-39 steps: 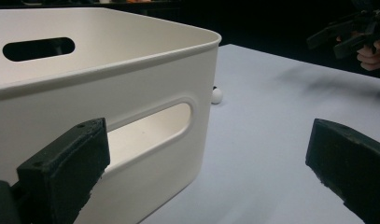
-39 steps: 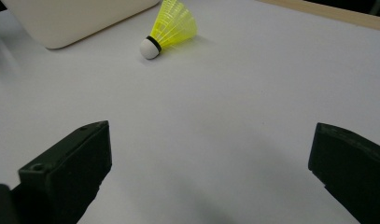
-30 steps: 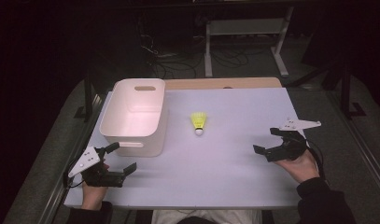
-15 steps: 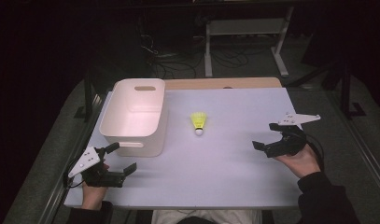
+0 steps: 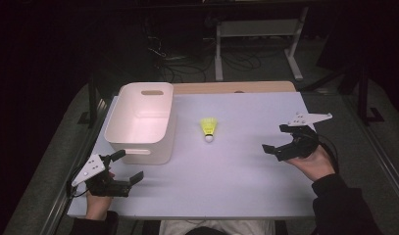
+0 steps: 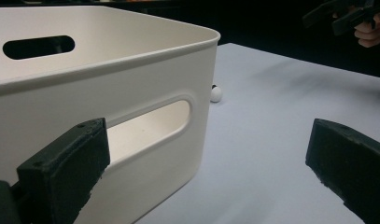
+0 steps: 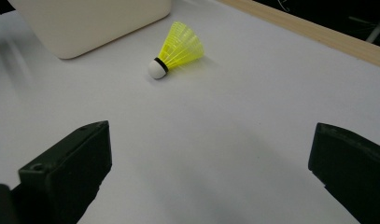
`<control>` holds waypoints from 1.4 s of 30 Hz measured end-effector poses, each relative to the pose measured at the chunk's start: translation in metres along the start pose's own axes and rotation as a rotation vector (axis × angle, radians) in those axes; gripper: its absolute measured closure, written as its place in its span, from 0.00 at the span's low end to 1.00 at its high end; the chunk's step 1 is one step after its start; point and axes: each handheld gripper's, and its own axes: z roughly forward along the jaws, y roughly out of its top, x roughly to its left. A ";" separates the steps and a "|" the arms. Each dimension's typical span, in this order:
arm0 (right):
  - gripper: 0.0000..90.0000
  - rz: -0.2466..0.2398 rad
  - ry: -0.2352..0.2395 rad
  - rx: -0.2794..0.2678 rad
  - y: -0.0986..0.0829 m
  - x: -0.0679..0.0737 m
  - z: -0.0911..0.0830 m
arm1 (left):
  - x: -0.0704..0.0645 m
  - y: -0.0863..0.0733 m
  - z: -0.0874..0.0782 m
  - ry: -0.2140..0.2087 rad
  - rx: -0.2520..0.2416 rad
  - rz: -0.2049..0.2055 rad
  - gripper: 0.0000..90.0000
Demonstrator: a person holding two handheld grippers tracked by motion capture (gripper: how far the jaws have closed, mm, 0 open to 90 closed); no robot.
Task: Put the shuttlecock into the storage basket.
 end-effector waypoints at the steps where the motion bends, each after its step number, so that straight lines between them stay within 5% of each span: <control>1: 0.00 -0.003 0.002 0.004 0.002 0.000 0.001 | 0.000 0.000 0.000 0.000 0.000 0.000 0.00; 42: 0.00 -0.061 0.028 0.052 0.037 0.000 0.019 | 0.000 0.000 0.000 -0.003 0.002 0.000 0.00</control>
